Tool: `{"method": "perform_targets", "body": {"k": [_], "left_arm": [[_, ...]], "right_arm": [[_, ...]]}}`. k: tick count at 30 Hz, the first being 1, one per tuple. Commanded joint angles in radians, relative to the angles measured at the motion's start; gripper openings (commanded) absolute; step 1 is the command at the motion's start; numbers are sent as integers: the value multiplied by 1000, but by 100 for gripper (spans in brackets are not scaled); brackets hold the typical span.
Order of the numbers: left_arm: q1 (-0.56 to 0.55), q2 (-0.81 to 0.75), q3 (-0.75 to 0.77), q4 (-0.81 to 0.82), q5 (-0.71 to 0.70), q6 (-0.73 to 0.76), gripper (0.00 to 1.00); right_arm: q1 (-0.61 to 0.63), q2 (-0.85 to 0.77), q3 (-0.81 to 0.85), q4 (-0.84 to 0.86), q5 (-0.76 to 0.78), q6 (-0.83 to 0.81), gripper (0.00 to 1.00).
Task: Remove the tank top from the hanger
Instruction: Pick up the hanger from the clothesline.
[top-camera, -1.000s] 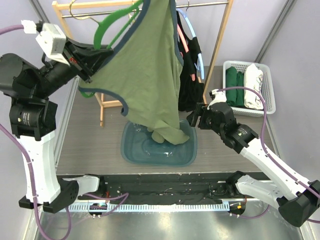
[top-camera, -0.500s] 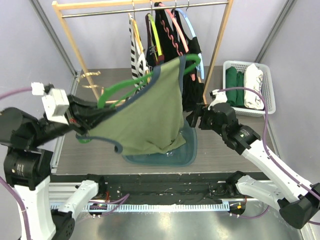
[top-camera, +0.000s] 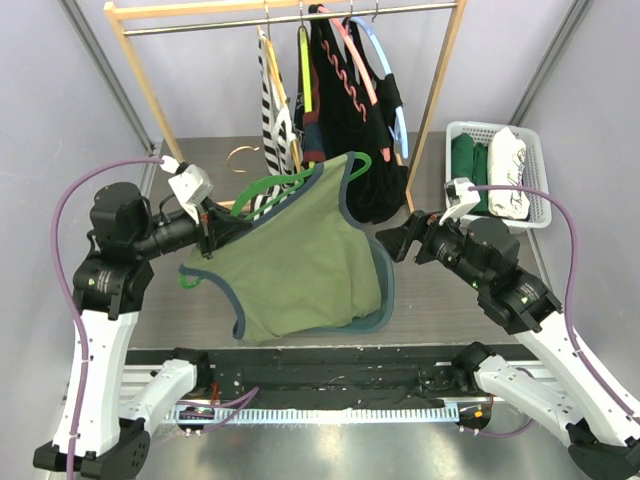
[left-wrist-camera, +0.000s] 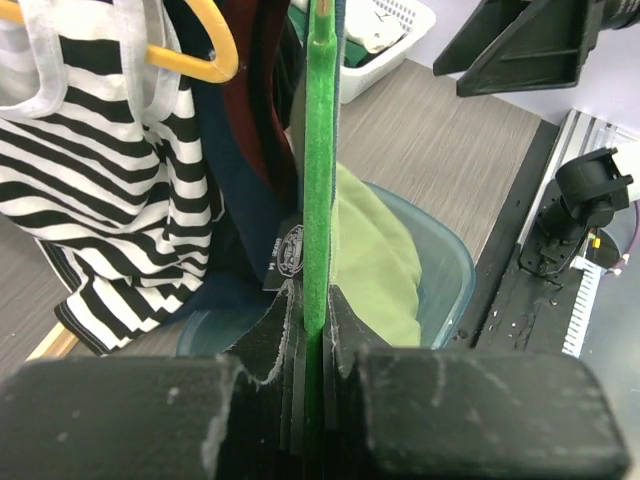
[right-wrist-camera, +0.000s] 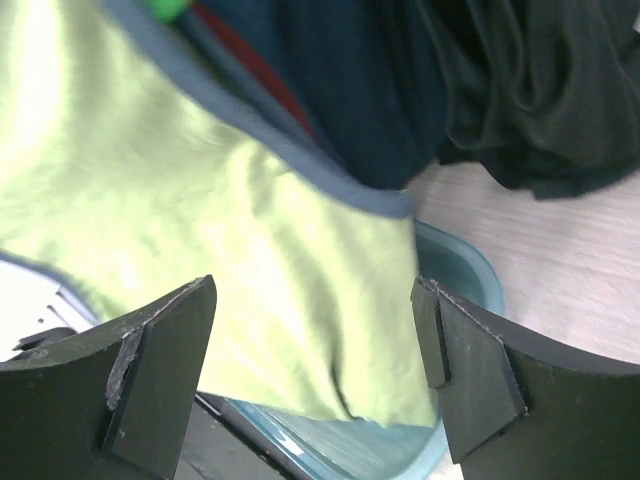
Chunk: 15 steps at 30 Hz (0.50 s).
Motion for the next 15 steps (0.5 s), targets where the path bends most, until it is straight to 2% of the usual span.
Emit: {"method": "perform_targets", "body": {"k": [1,4,9,15], "left_arm": [[-13,-13,15,82,4,37,0],[-13,-18,4,68,39,37,0],[-13,-29,-12,30,61,54,0],[-13,-24,-27,14,68,60,0]], "right_arm": [[1,21,37,134,-84,-3,88],[3,81,45,252,-133,8,89],[1,153,82,341,-176,23,89],[1,185,114,404,-222,49,81]]}}
